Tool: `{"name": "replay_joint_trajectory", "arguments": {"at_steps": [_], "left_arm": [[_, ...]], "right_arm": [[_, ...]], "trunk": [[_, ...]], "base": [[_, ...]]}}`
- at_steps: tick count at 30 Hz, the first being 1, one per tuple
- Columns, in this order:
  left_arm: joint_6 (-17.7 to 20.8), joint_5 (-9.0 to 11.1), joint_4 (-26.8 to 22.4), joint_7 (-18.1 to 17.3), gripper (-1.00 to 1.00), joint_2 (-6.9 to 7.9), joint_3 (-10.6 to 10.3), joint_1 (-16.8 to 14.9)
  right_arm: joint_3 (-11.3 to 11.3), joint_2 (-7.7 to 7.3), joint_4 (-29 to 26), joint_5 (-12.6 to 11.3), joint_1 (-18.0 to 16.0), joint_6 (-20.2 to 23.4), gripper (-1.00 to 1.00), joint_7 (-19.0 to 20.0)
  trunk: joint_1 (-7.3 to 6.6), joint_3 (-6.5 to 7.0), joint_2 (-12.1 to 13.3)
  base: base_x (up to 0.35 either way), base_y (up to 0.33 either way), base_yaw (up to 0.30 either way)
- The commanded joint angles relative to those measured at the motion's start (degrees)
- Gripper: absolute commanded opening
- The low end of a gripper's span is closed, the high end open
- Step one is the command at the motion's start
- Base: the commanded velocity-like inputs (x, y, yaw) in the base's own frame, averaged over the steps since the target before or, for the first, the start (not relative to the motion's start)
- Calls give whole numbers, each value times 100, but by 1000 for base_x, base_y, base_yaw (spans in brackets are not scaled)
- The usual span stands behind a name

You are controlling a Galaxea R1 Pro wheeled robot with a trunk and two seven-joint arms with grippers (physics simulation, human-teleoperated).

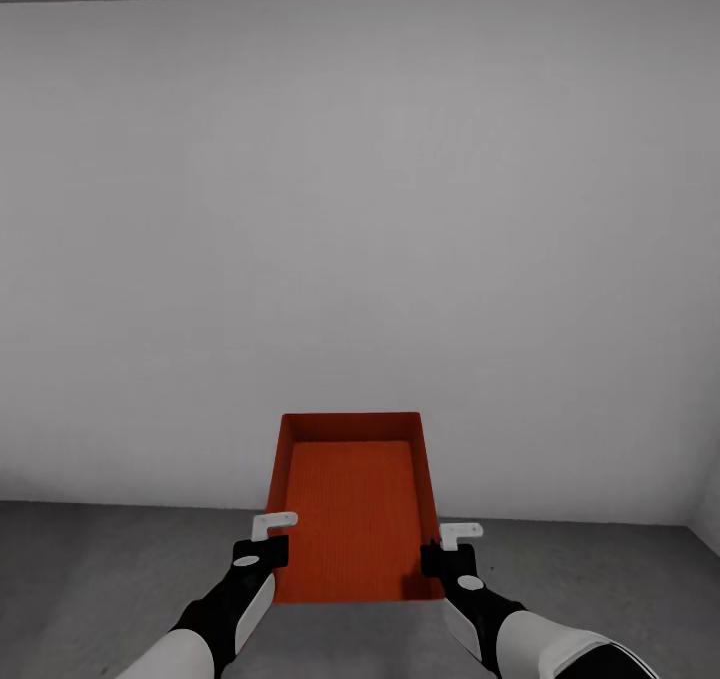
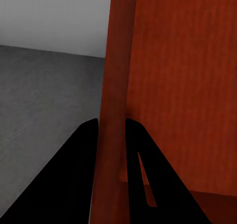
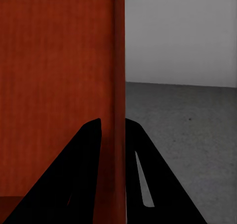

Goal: Move the two storage containers from the living room to the garage. In the garage, place one container on the floor and stack the other container on top of it (either order is fine).

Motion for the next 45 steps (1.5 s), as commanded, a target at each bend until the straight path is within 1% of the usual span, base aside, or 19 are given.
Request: {"name": "replay_joint_trajectory", "arguments": {"at_steps": [1,15,45], "left_arm": [[39,-32,-33,83,-100,220,126,-8],[39,-32,-39,83,-100,219,126,-8],[48,-41,-36,92,-100,194,130,-8]], "right_arm": [[-144,1,5,-36,-1,-9,-100,-20],[-144,-10,5,-36,-1,3,-100,-14],[-153,-5,5,-37,-1,43,-100,-15]], "trunk": [[2,-10,-9],[2,-23,-9],[2,-291,-9]], "base": [[23,4,-2],[2,0,0],[0,0,0]]}}
